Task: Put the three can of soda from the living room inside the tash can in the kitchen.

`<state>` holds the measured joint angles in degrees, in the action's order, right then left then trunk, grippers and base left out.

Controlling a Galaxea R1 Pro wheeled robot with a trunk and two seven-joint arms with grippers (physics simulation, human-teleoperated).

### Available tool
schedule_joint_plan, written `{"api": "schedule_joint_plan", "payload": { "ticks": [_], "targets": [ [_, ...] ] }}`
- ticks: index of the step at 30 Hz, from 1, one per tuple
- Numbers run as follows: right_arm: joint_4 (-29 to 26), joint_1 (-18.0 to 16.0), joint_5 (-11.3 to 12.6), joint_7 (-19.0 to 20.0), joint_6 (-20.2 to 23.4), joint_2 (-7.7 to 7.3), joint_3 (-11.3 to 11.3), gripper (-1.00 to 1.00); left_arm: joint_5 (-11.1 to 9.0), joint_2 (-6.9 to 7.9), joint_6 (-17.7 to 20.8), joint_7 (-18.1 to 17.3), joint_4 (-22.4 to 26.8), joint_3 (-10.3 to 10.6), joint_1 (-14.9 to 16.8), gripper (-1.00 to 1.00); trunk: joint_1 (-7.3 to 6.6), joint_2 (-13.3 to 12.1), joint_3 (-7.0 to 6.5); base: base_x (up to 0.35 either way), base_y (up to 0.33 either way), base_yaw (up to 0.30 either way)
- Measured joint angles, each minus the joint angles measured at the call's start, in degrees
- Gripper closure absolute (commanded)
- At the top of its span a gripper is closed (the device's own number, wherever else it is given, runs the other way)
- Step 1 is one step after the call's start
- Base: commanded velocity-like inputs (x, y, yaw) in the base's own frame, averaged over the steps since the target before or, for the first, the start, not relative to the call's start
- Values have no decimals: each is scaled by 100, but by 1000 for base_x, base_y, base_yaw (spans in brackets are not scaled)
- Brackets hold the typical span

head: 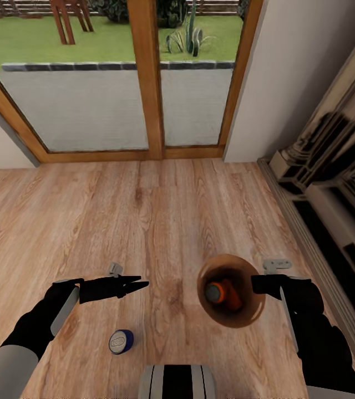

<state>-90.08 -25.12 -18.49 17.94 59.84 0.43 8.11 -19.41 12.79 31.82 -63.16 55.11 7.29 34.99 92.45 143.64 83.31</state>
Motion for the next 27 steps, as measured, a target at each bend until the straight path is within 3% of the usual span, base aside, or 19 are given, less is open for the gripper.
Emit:
{"api": "schedule_joint_plan", "payload": {
  "ticks": [2,7,12,16,21,25,27],
  "targets": [
    [0,0,-70,-1,-9,-1,1,100,-2,3,0,-2,0,-1,-1,-100,0,0,0,-11,-20,0],
    [0,0,131,2,16,1,-5,100,-9,4,-2,-3,-1,-1,1,-100,0,0,0,-2,-3,0],
    [0,0,3,0,1,0,-1,100,-10,2,-19,-1,0,-1,-1,-100,0,0,0,31,-18,0],
    [0,0,149,3,16,1,-5,100,-10,1,-56,1,-1,-2,1,-100,0,0,0,193,-173,0],
    [0,0,-78,-1,-10,-3,1,100,-8,4,-72,-6,0,0,-1,-100,0,0,0,48,-41,0],
    [0,0,133,2,16,-6,-5,100,-4,4,-74,-4,-1,1,-1,-100,0,0,0,1,-1,0],
    [0,0,120,2,15,-8,-5,100,-2,4,-80,-2,-1,1,1,-100,0,0,0,0,0,0]
  ]
}}
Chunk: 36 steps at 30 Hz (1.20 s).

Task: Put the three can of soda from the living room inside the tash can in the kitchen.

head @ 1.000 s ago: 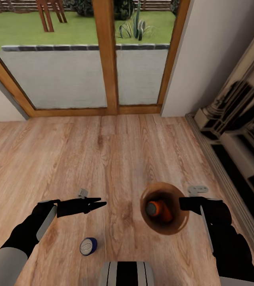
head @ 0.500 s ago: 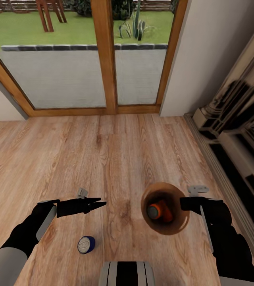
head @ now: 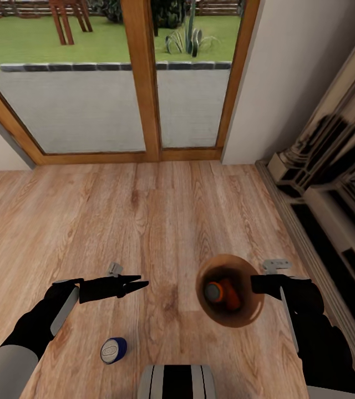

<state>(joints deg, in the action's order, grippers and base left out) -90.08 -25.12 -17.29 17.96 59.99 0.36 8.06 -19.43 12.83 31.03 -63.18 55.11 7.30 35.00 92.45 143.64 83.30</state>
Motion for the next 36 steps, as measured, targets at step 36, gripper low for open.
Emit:
{"api": "schedule_joint_plan", "payload": {
  "ticks": [36],
  "targets": [
    [-1,0,377,4,1,36,12,100,2,131,-109,-158,-365,-208,-78,-100,1,1,1,0,0,0]
  ]
}}
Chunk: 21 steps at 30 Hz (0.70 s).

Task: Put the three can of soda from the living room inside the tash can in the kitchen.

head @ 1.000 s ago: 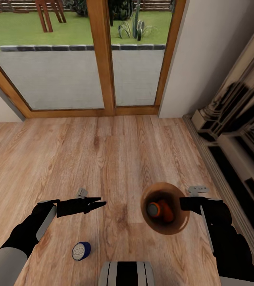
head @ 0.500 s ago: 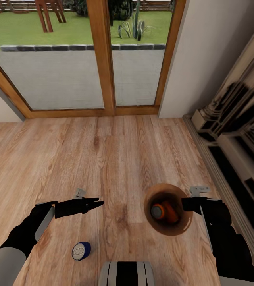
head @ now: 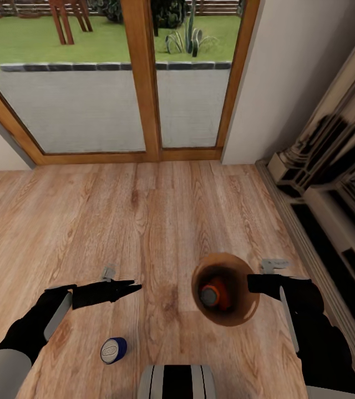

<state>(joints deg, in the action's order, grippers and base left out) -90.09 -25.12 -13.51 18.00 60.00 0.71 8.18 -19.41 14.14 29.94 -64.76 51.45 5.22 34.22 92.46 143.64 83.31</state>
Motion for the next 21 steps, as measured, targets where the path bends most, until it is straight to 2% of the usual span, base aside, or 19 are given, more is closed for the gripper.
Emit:
{"api": "schedule_joint_plan", "payload": {
  "ticks": [2,9,13,18,21],
  "targets": [
    [1,0,-38,-4,-2,1,7,100,0,64,1,-64,-65,22,-64,-100,0,0,0,0,0,0],
    [1,0,-802,-5,-16,31,18,100,-18,291,63,-117,-290,60,-289,-100,1,0,1,0,0,0],
    [1,0,-1051,-4,-14,58,17,100,2,421,67,-238,-373,65,-418,-100,1,0,1,0,0,0],
    [1,0,-1162,6,-5,91,42,100,-118,583,-26,-367,-445,-62,-578,-100,1,1,1,0,0,0],
    [1,0,-1236,17,-8,109,42,100,-172,575,-20,-463,-448,-109,-653,-100,1,1,1,0,0,0]
  ]
}}
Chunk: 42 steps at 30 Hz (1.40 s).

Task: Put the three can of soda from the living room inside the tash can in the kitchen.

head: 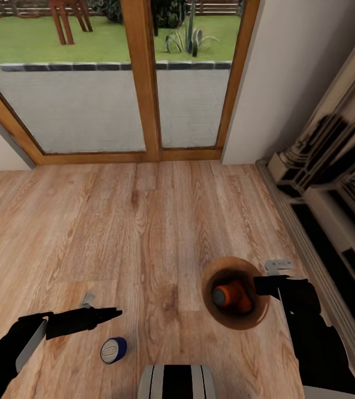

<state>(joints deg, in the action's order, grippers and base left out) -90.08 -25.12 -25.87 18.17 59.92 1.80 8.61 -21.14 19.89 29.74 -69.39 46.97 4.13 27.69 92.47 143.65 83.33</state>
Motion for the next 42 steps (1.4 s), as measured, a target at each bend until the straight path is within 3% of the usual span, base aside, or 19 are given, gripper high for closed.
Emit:
{"api": "schedule_joint_plan", "payload": {
  "ticks": [4,18,22,23,28,32,37,42],
  "targets": [
    [0,0,-45,43,3,7,-1,100,-123,-2,-31,-128,-40,-6,-81,-100,0,0,0,0,0,0],
    [0,0,-169,148,3,5,-1,100,-116,-3,-38,-578,-41,-2,-88,-100,0,0,0,0,0,0],
    [0,0,469,153,8,9,-6,100,-104,-3,-39,-688,-34,0,-87,-100,0,0,0,0,0,0],
    [0,0,525,155,8,9,-7,100,-103,-3,-39,-685,-33,0,-87,-100,0,0,0,-6,0,0],
    [-1,-1,126,143,-19,9,3,100,-87,6,-38,-700,-24,0,-89,-100,0,0,0,-201,-113,0],
    [0,0,320,147,8,11,-2,100,-84,14,-39,-697,-30,0,-88,-100,0,0,0,-198,-187,0],
    [0,0,148,143,-15,10,2,100,-85,15,-38,-690,-30,0,-89,-100,0,0,0,-68,-86,0],
    [0,0,319,147,8,13,-2,100,-91,22,-39,-691,-39,1,-88,-100,0,0,0,-3,-4,0]
  ]
}}
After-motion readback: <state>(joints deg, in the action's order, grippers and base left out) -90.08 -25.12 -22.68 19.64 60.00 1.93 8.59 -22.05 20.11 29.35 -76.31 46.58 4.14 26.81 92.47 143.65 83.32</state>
